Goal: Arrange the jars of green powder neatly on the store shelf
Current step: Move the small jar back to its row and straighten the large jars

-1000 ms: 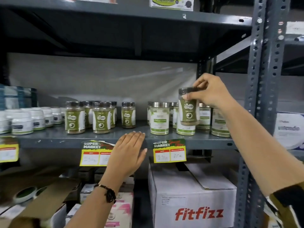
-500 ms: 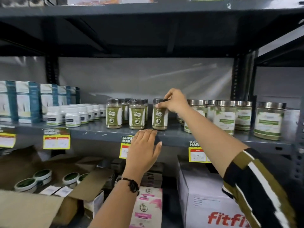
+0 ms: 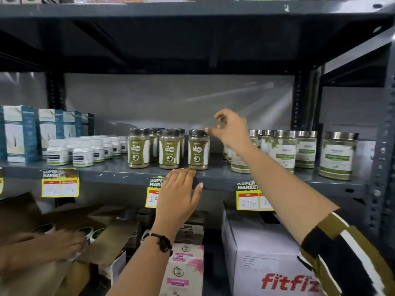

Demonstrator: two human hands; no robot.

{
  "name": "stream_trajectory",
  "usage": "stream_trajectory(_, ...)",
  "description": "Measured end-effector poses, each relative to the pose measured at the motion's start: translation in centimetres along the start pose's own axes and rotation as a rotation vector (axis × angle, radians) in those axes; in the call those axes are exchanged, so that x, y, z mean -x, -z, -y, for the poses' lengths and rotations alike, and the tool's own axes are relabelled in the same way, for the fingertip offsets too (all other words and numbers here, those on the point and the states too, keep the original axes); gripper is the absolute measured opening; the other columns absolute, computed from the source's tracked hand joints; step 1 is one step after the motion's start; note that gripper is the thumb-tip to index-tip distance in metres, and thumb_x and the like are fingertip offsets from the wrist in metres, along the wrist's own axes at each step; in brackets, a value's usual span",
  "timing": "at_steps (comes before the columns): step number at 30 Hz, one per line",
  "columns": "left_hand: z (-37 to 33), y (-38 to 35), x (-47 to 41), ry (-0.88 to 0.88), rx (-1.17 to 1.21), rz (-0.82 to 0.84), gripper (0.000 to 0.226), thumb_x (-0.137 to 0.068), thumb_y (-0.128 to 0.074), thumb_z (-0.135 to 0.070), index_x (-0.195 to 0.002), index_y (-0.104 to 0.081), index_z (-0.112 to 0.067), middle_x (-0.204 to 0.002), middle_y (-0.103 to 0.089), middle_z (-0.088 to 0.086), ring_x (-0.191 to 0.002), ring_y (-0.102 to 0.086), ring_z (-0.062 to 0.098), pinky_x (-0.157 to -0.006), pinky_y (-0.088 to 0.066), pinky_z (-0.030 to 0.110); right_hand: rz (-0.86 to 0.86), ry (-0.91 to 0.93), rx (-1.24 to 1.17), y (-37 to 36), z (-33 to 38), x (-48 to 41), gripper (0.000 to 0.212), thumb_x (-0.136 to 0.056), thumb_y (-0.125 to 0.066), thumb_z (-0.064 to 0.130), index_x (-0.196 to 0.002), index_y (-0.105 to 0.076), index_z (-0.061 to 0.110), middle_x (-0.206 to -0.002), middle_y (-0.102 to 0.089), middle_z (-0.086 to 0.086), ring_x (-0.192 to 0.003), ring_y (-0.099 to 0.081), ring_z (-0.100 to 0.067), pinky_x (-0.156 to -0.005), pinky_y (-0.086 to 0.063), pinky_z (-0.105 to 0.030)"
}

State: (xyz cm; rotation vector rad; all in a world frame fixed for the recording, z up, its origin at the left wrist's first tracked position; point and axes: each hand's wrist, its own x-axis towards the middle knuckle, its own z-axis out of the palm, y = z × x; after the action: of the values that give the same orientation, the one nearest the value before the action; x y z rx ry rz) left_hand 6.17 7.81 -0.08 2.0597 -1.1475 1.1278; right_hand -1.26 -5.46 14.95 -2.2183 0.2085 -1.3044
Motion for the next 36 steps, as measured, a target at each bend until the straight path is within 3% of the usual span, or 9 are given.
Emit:
stream_trajectory(5, -1.7, 0.1, -0.6, 0.049, 0.013, -0.069, 0.042, -0.091, -0.041, -0.038, -0.108, -0.062, -0.006, -0.106, -0.065, 0.01, -0.102, -0.056, 0.028, -0.094, -0.037, 0.04, -0.406, 0.222, 0.08, 9.2, -1.9, 2.7, 0.013, -0.08, -0.066, 0.015, -0.092, -0.063, 0.009, -0.085, -0.065, -0.003, -0.076, -0.061, -0.015, -0.072, -0.052, -0.027)
stream_trajectory(9, -5.6, -0.4, -2.2, -0.046, 0.072, -0.08, 0.044, -0.092, -0.04, -0.035, -0.113, -0.061, -0.003, -0.112, -0.064, 0.012, -0.108, -0.055, 0.028, -0.101, -0.03, 0.039, -0.606, 0.142, 0.261, 15.6, -6.6, 5.2, 0.02, -0.079, -0.059, 0.007, -0.099, -0.059, 0.005, -0.098, -0.063, -0.015, -0.09, -0.06, -0.029, -0.077, -0.051, -0.039)
stream_trajectory(12, -8.2, -1.7, -3.0, -0.056, 0.093, -0.036, 0.047, -0.091, -0.037, -0.035, -0.112, -0.063, -0.002, -0.11, -0.066, 0.013, -0.106, -0.058, 0.028, -0.098, -0.037, 0.042, -0.515, -0.016, 0.416, 18.0, -9.6, 6.7, 0.037, -0.082, -0.06, 0.006, -0.118, -0.053, 0.0, -0.121, -0.055, -0.019, -0.112, -0.051, -0.034, -0.091, -0.038, -0.03)
stream_trajectory(15, -9.2, -2.9, -2.9, -0.016, 0.061, -0.01, 0.049, -0.092, -0.034, -0.035, -0.105, -0.065, 0.0, -0.103, -0.067, 0.016, -0.099, -0.061, 0.03, -0.096, -0.037, 0.042, -0.381, -0.152, 0.542, 19.0, -11.5, 7.6, 0.056, -0.085, -0.06, 0.012, -0.135, -0.038, -0.001, -0.136, -0.045, -0.021, -0.125, -0.043, -0.036, -0.1, -0.035, -0.036)
stream_trajectory(20, -9.0, -3.3, -2.6, 0.021, 0.037, -0.03, 0.047, -0.091, -0.035, -0.034, -0.093, -0.064, 0.003, -0.089, -0.066, 0.02, -0.083, -0.06, 0.036, -0.078, -0.042, 0.043, -0.266, -0.274, 0.645, 18.9, -12.6, 7.4, 0.08, -0.086, -0.062, 0.023, -0.145, -0.013, -0.001, -0.139, -0.041, -0.026, -0.116, -0.051, -0.042, -0.088, -0.046, -0.042)
stream_trajectory(26, -9.1, -3.0, -2.6, 0.042, 0.019, 0.002, 0.05, -0.09, -0.034, -0.035, -0.096, -0.065, 0.003, -0.093, -0.067, 0.021, -0.086, -0.061, 0.037, -0.08, -0.045, 0.046, -0.279, -0.267, 0.594, 19.0, -13.1, 6.6, 0.065, -0.082, -0.068, 0.021, -0.134, -0.032, 0.006, -0.121, -0.055, -0.025, -0.101, -0.058, -0.041, -0.079, -0.047, -0.04)
stream_trajectory(31, -9.2, -2.8, -2.6, 0.052, 0.005, 0.013, 0.05, -0.09, -0.033, -0.036, -0.095, -0.065, 0.002, -0.093, -0.067, 0.018, -0.086, -0.061, 0.035, -0.08, -0.044, 0.045, -0.164, -0.267, 0.307, 19.0, -13.4, 6.4, 0.078, -0.08, -0.07, 0.021, -0.143, -0.025, 0.015, -0.128, -0.057, -0.013, -0.112, -0.057, -0.03, -0.095, -0.048, -0.039)
stream_trajectory(34, -9.4, -2.7, -2.5, 0.063, 0.0, 0.012, 0.05, -0.09, -0.033, -0.036, -0.094, -0.065, 0.001, -0.091, -0.068, 0.018, -0.085, -0.062, 0.035, -0.079, -0.045, 0.045, -0.213, -0.321, 0.239, 18.9, -13.9, 7.2, 0.091, -0.075, -0.076, 0.028, -0.145, -0.02, 0.011, -0.138, -0.05, -0.014, -0.126, -0.048, -0.032, -0.101, -0.042, -0.04)
stream_trajectory(36, -9.5, -2.6, -2.5, 0.069, 0.0, 0.015, 0.049, -0.09, -0.033, -0.036, -0.093, -0.065, 0.001, -0.09, -0.067, 0.018, -0.085, -0.062, 0.035, -0.079, -0.045, 0.046, -0.258, -0.394, 0.278, 18.4, -14.4, 8.2, 0.1, -0.065, -0.081, 0.038, -0.141, -0.024, 0.007, -0.136, -0.049, -0.017, -0.124, -0.048, -0.035, -0.098, -0.043, -0.044)
